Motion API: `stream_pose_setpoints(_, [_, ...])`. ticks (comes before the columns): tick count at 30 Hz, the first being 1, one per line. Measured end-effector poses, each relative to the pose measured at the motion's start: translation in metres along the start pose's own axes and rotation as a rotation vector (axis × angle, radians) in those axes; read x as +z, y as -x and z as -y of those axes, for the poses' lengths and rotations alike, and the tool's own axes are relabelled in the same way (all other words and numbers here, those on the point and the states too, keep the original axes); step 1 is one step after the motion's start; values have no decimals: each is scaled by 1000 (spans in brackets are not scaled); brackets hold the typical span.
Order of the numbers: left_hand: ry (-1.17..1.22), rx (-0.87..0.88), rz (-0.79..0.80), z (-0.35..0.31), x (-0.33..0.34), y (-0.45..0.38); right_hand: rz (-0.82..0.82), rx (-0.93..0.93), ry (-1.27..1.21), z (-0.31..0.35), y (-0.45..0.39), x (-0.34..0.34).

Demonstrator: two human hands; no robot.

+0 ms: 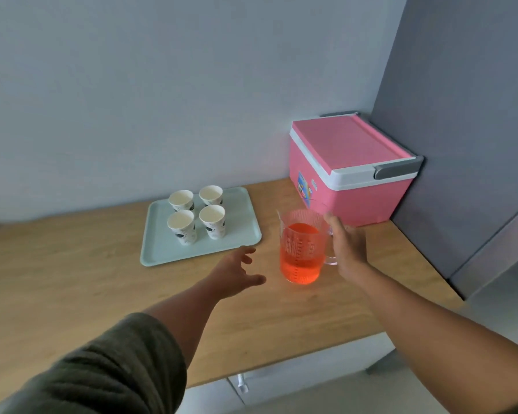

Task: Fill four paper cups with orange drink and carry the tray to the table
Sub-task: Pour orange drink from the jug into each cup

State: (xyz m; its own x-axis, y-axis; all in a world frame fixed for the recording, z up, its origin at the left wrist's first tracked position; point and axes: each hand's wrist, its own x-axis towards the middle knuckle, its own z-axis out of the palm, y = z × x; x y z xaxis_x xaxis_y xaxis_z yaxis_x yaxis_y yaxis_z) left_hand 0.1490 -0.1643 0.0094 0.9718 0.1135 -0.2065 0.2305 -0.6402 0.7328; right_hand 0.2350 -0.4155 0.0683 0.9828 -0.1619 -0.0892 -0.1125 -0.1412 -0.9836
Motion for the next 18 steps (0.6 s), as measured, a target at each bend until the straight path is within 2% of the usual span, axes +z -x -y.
stream_pose_setpoints(11, [-59, -195, -196, 96, -93, 34, 144, 1, 16, 11, 20, 64])
stream_pose_setpoints(18, [-48, -214, -254, 146, -132, 14, 57, -23, 14, 7, 39, 96])
